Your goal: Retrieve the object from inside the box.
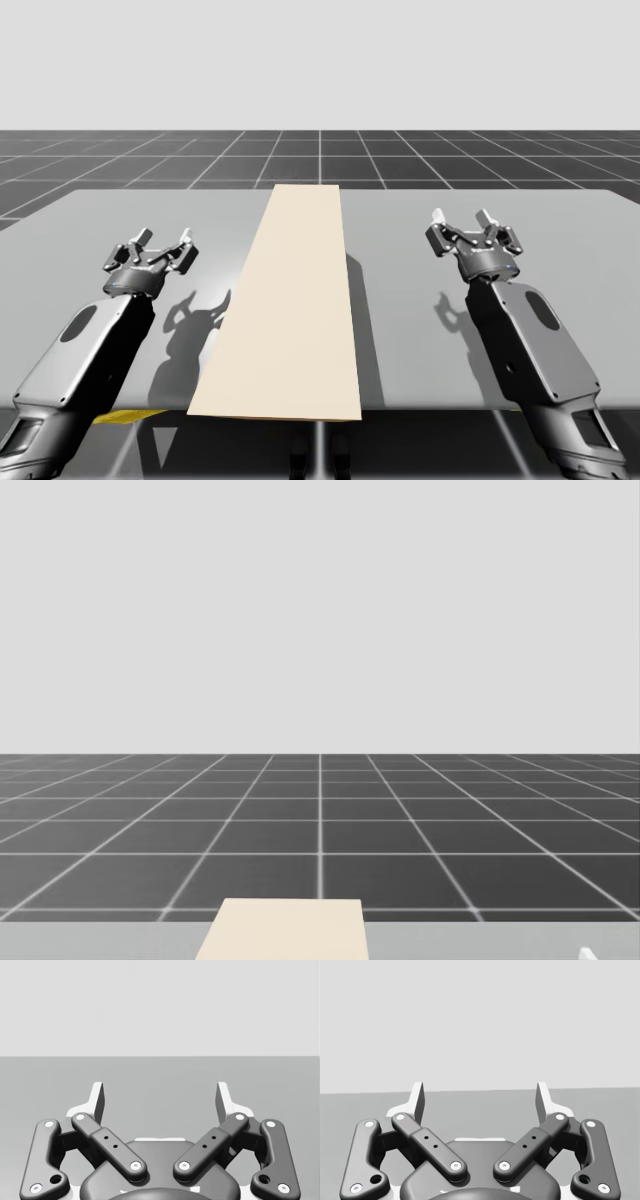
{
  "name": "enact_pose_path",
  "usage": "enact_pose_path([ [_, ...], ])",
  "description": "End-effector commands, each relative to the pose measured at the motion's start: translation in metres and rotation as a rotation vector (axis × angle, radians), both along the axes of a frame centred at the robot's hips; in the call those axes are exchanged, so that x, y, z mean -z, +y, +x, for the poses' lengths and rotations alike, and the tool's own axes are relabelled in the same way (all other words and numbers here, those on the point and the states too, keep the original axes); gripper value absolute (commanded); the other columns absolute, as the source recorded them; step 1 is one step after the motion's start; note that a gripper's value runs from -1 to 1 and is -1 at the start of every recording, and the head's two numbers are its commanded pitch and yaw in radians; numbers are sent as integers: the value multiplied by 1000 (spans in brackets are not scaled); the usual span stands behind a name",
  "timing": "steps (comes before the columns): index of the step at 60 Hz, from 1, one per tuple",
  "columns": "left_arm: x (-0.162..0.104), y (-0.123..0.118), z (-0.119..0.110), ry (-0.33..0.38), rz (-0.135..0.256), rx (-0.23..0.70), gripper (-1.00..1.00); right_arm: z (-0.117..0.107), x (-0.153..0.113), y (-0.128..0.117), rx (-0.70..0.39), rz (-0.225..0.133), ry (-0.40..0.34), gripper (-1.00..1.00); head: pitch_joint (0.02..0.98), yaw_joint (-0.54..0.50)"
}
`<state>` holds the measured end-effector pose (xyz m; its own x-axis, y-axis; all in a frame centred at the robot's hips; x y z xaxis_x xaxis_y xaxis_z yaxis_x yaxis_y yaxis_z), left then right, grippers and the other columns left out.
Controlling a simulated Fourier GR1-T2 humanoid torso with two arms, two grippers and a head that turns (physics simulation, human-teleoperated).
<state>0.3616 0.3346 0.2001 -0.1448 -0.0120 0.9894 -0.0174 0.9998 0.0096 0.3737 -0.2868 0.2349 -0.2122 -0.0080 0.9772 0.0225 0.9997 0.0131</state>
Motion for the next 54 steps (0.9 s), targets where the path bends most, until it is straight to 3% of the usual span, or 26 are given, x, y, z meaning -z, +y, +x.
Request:
enact_pose_path([
  [1, 1, 0, 1, 6, 2, 0, -1000, -2, 2, 1, 10, 10, -5, -1000, 71, 0],
  [5, 1, 0, 1, 12, 2, 4, -1000, -1, 3, 2, -39, 5, 12, -1000, 72, 0],
  [10, 4, 0, 3, 52, 15, 19, -1000, 1, 9, 0, -70, -50, 71, -1000, 73, -1],
  [15, 12, 0, 6, 144, 23, 67, -1000, 5, 20, 1, -96, -117, 116, -1000, 77, -1],
  [19, 19, -3, 6, 226, 32, 129, -1000, 5, 27, 5, -141, -120, 146, -1000, 80, -1],
  [20, 21, -5, 5, 242, 46, 158, -1000, 4, 30, 7, -177, -145, 152, -1000, 80, -1],
  [22, 22, -7, 4, 255, 52, 188, -1000, 3, 32, 9, -203, -160, 155, -1000, 80, -2],
  [24, 25, -13, 2, 268, 78, 235, -1000, 1, 35, 14, -261, -153, 164, -1000, 80, -2],
  [26, 27, -19, -1, 281, 103, 291, -1000, -1, 38, 19, -298, -170, 154, -1000, 80, -3],
  [30, 32, -35, -9, 280, 190, 414, -1000, -7, 42, 30, -392, -200, 151, -1000, 80, -5],
  [32, 33, -41, -13, 279, 209, 464, -1000, -11, 44, 34, -436, -221, 142, -1000, 80, -6],
  [34, 36, -49, -19, 267, 252, 528, -1000, -16, 44, 41, -499, -212, 144, -1000, 81, -6],
  [36, 38, -57, -25, 265, 281, 591, -1000, -20, 45, 46, -546, -242, 115, -1000, 81, -7],
  [46, 44, -83, -43, 227, 369, 768, -1000, -35, 52, 64, -690, -309, 84, -1000, 83, -11],
  [54, 47, -91, -46, 216, 390, 801, -1000, -42, 54, 73, -756, -343, 19, -1000, 82, -14],
])
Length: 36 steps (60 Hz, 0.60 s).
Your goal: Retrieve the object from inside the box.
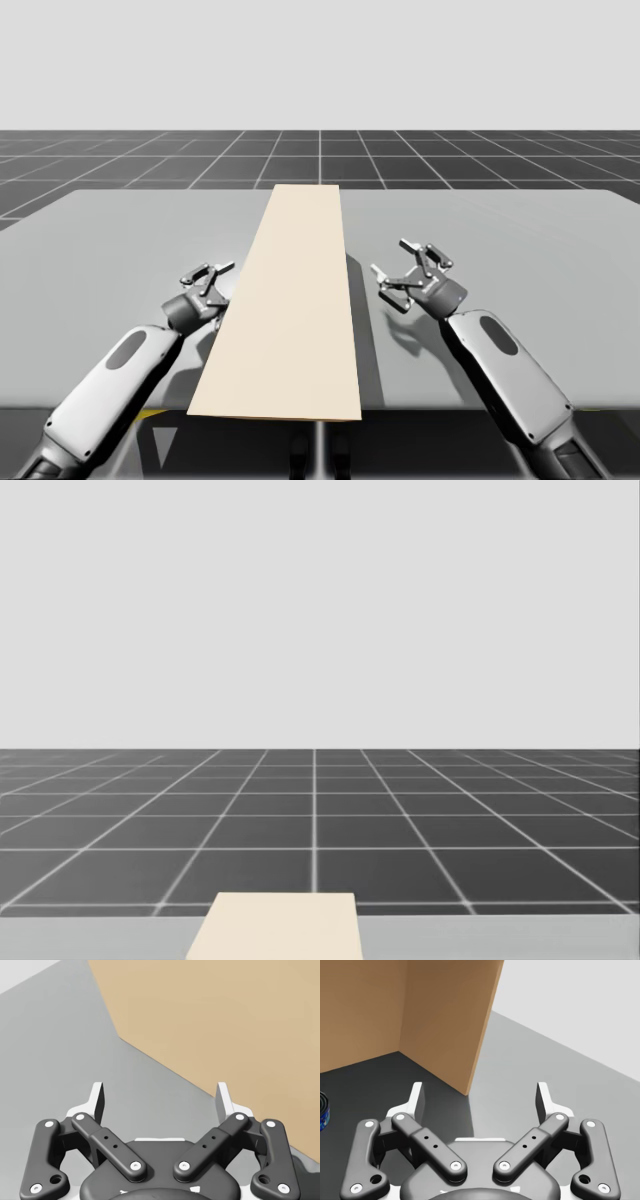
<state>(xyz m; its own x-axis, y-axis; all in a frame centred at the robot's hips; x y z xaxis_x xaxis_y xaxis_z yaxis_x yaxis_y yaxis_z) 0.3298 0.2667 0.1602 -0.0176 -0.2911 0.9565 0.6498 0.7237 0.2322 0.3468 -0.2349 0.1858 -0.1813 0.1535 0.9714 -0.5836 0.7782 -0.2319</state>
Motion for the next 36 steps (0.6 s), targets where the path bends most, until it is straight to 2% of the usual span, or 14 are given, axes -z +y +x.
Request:
enact_pose_path([
  [1, 7, -23, -14, -14, 41, 110, -1000, -17, 4, 23, -136, -27, -53, -1000, 82, -15],
  [5, 7, -23, -14, -14, 38, 109, -1000, -21, 4, 28, -165, -20, -65, -1000, 83, -16],
  [8, 7, -22, -14, -13, 34, 108, -1000, -26, 6, 37, -210, 8, -50, -1000, 87, -14],
  [11, 8, -23, -14, -12, 38, 109, -1000, -28, 8, 45, -238, 12, -49, -1000, 89, -13],
  [19, 9, -23, -13, -8, 41, 114, -1000, -36, 15, 66, -295, 51, -22, -1000, 95, -19],
  [26, 10, -24, -13, -4, 49, 115, -1000, -32, 28, 75, -326, 69, -7, -1000, 102, -25],
  [33, 10, -24, -14, -5, 49, 125, -1000, -23, 43, 84, -351, 108, 44, -1000, 117, -32],
  [36, 10, -24, -14, -6, 49, 128, -1000, -18, 53, 90, -362, 102, 61, -1000, 124, -36],
])
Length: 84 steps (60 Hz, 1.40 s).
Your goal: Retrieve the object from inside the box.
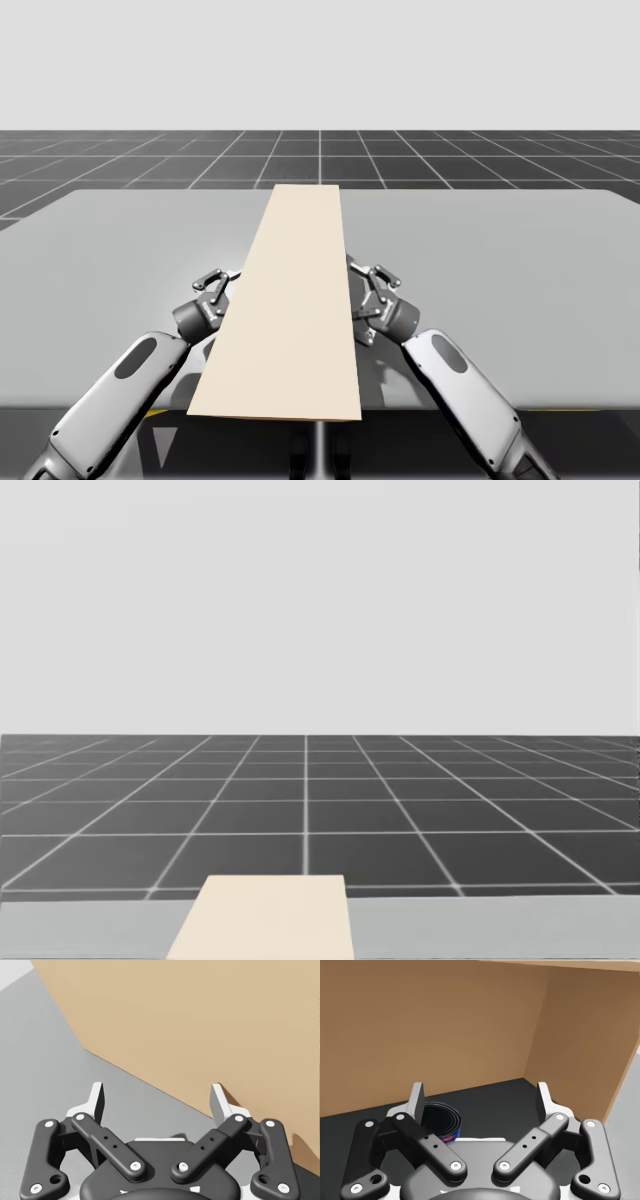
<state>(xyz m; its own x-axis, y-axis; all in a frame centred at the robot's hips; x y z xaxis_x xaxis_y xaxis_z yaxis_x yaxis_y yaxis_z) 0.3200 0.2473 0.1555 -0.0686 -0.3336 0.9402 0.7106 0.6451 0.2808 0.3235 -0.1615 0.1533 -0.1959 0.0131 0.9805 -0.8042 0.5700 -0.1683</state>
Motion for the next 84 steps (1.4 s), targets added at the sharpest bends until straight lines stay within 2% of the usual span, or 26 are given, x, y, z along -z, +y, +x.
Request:
enact_pose_path([
  [1, 5, -4, -5, 16, 0, 31, -1000, 6, 23, 17, -45, 13, 57, -1000, 125, -37],
  [5, 4, -4, -5, 15, -2, 32, -1000, 9, 35, 24, -61, -16, 60, -1000, 133, -40],
  [10, 4, -4, -5, 13, -4, 34, -1000, 8, 44, 34, -101, -32, 82, -1000, 141, -42],
  [14, 4, -4, -5, 12, -4, 35, -1000, 7, 47, 41, -130, -38, 80, -1000, 146, -44],
  [18, 4, -3, -6, 12, -5, 38, -1000, 8, 48, 46, -145, -29, 82, -1000, 151, -47],
  [24, 3, -3, -6, 13, -5, 43, -1000, 11, 50, 54, -177, -51, 103, -1000, 158, -50],
  [36, 2, -1, -7, 9, -11, 44, -1000, 30, 59, 58, -164, -54, 184, -1000, 186, -58],
  [44, 1, -1, -7, 7, -10, 42, -1000, 43, 62, 64, -181, -89, 214, -1000, 199, -71],
  [50, 1, 0, -7, 5, -12, 40, -1000, 53, 64, 71, -202, -95, 231, -1000, 201, -70],
  [55, 0, 1, -7, 4, -12, 40, -1000, 57, 73, 78, -214, -126, 256, -1000, 205, -69],
  [62, 0, 2, -8, 2, -10, 42, -1000, 56, 87, 87, -239, -179, 332, -1000, 213, -69],
  [66, -1, 2, -8, 0, -9, 42, -1000, 56, 90, 88, -245, -206, 335, -1000, 212, -70],
  [70, 0, 2, -7, 0, -8, 41, -1000, 56, 89, 88, -249, -205, 324, -1000, 210, -72],
  [71, 0, 2, -7, 0, -7, 40, -1000, 56, 89, 87, -228, -208, 309, -942, 209, -74],
  [73, 0, 2, -7, 0, -3, 39, -1000, 56, 90, 86, -207, -202, 275, 65, 207, -76],
  [74, 0, 2, -7, 0, -2, 39, -1000, 56, 89, 85, -215, -207, 276, 839, 207, -76],
  [75, 0, 2, -7, 0, 0, 38, -1000, 55, 87, 83, -224, -207, 298, 1000, 207, -78],
  [80, 0, 2, -7, -1, 5, 35, -1000, 53, 78, 77, -203, -189, 287, 1000, 204, -78],
  [84, 0, 3, -7, -2, 4, 32, -1000, 47, 64, 62, -163, -179, 256, 1000, 199, -76],
])
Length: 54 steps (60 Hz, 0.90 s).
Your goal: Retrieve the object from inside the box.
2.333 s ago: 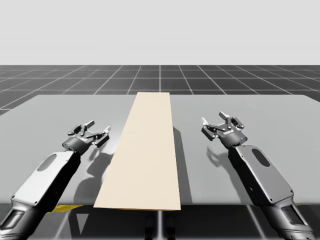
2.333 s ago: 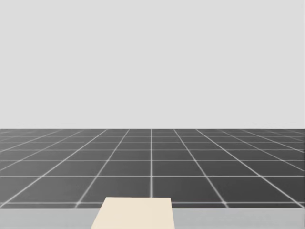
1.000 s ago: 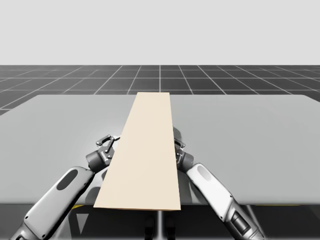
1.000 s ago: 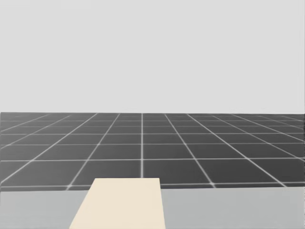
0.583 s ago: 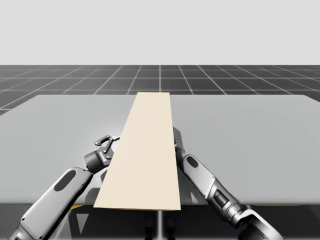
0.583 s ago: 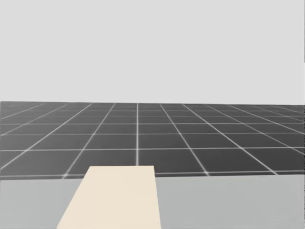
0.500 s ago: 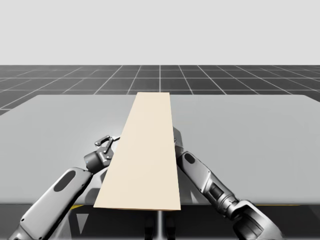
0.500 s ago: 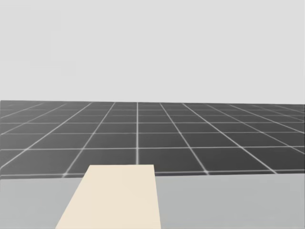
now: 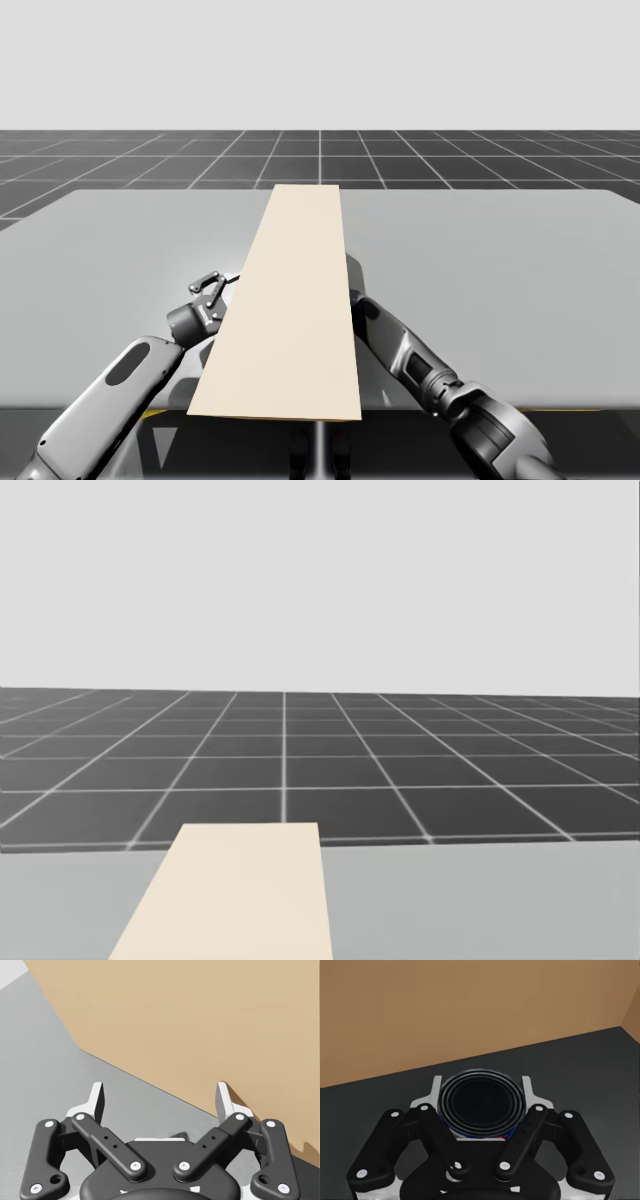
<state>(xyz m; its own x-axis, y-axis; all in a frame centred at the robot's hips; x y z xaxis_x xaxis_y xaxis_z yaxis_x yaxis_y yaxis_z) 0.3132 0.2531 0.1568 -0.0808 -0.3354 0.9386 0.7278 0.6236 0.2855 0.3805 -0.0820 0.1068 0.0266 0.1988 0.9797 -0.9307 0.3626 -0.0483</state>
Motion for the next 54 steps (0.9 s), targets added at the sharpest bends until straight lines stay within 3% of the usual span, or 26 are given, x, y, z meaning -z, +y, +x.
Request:
enact_pose_path([
  [1, 1, -3, 0, 1, -1, 3, -1000, -11, 16, -20, 53, 21, 0, 1000, 199, -77],
  [7, 0, -1, 1, 0, -10, -5, -1000, -21, -7, -49, 103, 76, -65, 1000, 194, -74],
  [13, -1, 1, 1, -1, -11, -11, -1000, -31, -24, -78, 163, 97, -135, 1000, 191, -73],
  [19, -2, 2, 2, -2, -15, -17, -1000, -42, -39, -125, 269, 112, -212, 1000, 188, -74],
  [33, -7, 17, 4, -5, -43, -47, -1000, -62, -42, -209, 446, 142, -252, 1000, 177, -68],
  [54, -8, 30, 6, -13, -48, -86, -1000, -64, -74, -265, 570, 175, -347, 1000, 175, -69],
])
